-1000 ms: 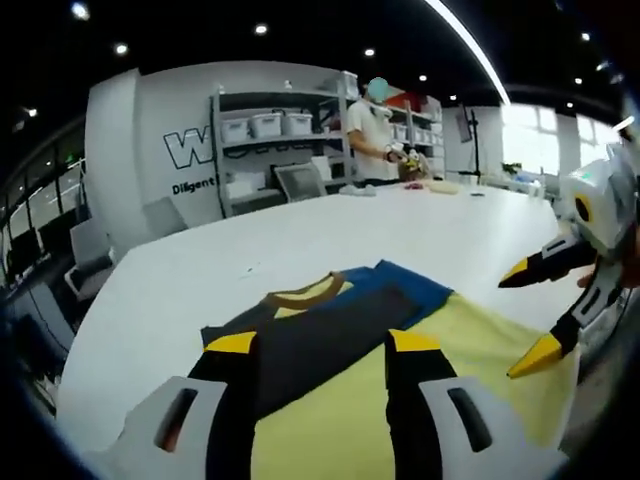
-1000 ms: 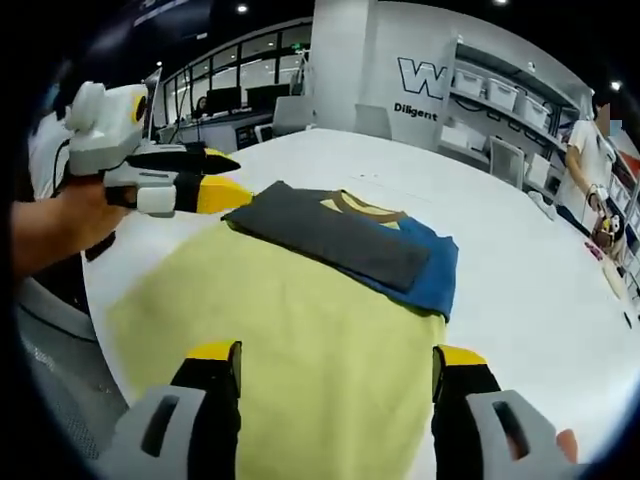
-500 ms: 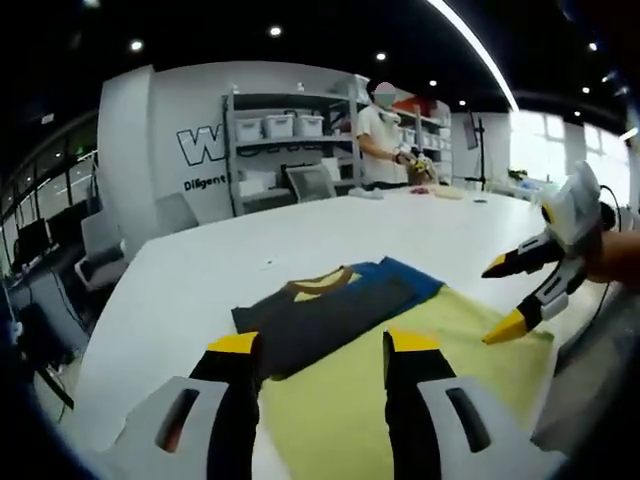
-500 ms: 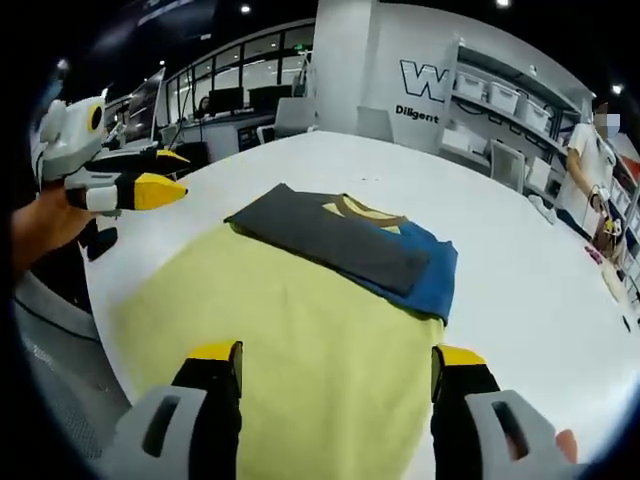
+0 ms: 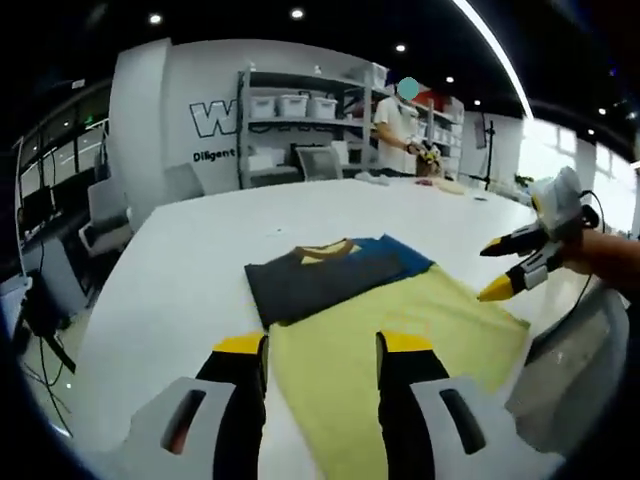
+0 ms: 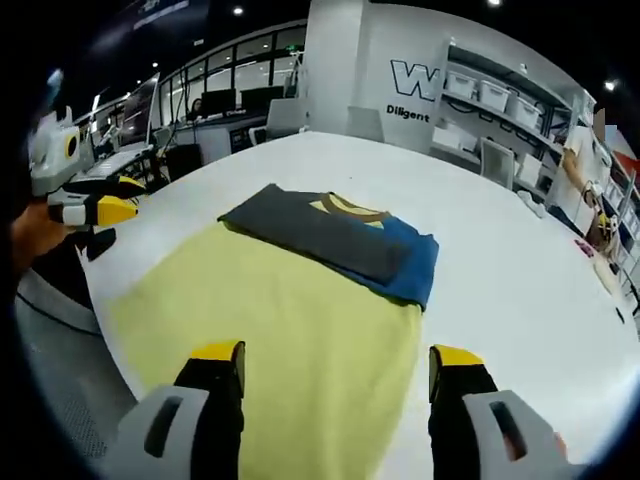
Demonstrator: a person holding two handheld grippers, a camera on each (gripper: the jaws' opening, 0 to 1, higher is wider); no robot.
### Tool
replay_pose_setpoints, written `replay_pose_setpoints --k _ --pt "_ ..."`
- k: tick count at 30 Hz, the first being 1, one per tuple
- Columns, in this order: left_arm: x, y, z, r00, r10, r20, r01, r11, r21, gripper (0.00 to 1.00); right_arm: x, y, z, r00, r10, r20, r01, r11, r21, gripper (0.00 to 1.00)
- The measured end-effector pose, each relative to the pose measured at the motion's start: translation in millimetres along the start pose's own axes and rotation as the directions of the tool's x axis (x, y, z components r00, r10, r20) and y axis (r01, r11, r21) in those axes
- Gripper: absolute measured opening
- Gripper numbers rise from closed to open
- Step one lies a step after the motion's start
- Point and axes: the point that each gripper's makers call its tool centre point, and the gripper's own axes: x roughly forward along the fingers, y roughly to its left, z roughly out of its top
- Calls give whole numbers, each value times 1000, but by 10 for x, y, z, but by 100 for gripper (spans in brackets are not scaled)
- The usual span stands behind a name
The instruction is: Fold the garment on the visible template until the final outline fits inside the template.
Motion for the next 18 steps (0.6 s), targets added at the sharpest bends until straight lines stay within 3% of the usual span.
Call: replay_pose_setpoints --k 10,11,18 --pt "-173 -33 -279 997 -19 -77 19 1000 6 37 -173 -55 -196 1000 -2 -28 3 1000 11 70" --pt "-192 -42 -327 996 -29 -90 26 999 -31 35 -183 -64 -235 999 0 -41 1 1000 20 69" --pt "-254 -95 -606 982 -41 -184 40 999 -9 32 -241 -80 -433 997 0 -79 3 999 44 68"
